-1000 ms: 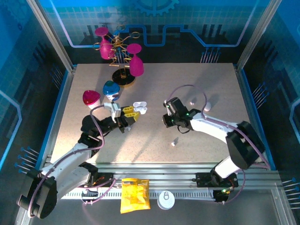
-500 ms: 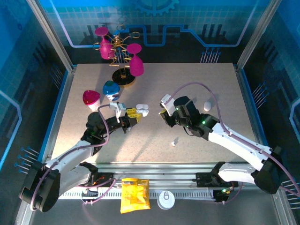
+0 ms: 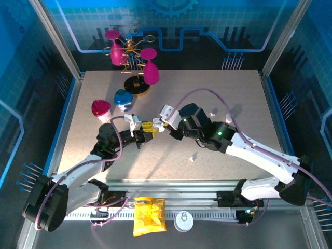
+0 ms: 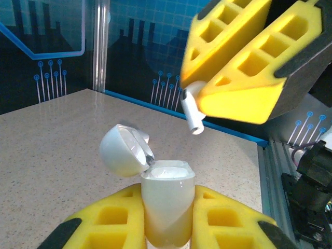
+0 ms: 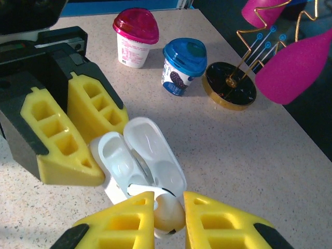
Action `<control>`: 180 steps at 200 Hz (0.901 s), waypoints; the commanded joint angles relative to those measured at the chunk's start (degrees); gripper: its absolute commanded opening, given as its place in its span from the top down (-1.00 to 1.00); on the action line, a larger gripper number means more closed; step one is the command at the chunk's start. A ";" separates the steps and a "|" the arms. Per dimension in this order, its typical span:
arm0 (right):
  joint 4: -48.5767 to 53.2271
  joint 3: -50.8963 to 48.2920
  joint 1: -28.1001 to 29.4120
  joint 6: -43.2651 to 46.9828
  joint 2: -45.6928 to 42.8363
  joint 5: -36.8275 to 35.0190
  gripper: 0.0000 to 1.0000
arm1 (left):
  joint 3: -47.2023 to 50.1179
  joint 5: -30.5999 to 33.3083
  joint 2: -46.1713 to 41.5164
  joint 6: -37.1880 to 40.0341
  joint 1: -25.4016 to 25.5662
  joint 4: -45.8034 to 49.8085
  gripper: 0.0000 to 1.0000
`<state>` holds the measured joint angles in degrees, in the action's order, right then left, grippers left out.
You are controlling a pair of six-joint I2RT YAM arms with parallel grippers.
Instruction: Insert wireless bluetooth earbuds into charging case
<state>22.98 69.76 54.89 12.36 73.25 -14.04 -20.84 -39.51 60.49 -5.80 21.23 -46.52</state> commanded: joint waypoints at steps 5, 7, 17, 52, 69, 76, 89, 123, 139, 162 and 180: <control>0.88 3.12 1.26 3.30 2.29 -1.78 0.67 | -1.88 -3.06 0.37 0.99 0.55 -0.91 0.92; 0.91 3.22 1.20 3.38 2.43 -1.78 0.67 | -1.85 -3.11 0.41 0.95 0.52 -0.91 0.92; 0.84 3.62 1.42 3.73 3.02 -1.79 0.67 | -1.86 -3.37 0.33 0.91 0.56 -0.85 0.92; -0.08 4.01 1.88 4.03 3.95 -0.99 0.68 | -1.84 -3.50 0.35 0.86 0.56 -0.72 0.92; -0.48 3.90 2.05 3.96 4.15 -0.28 0.68 | -2.05 -3.43 0.33 0.80 0.56 -0.69 0.92; -0.48 3.81 2.06 3.98 4.20 0.08 0.68 | -2.16 -3.40 0.30 0.75 0.56 -0.68 0.92; -0.47 3.65 2.21 3.98 4.35 0.37 0.68 | -2.28 -3.37 0.32 0.54 0.56 -0.59 0.92; -0.43 3.19 2.62 3.99 4.30 1.60 0.68 | -2.59 -3.01 0.54 0.11 0.56 -0.59 0.92; -0.38 3.02 2.71 3.90 4.18 2.48 0.68 | -2.79 -3.12 0.92 -0.15 0.50 -0.76 0.92; -1.00 2.67 2.73 3.59 4.01 3.53 0.68 | -2.89 -3.16 1.55 -0.64 0.52 -1.37 0.92; -1.29 2.58 2.85 3.45 4.00 4.78 0.68 | -3.08 -3.16 1.92 -0.90 0.64 -1.93 0.92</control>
<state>22.44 71.79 56.69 15.51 77.25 -12.34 -21.96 -41.76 61.84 -6.02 21.28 -46.39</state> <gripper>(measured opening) 0.163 0.198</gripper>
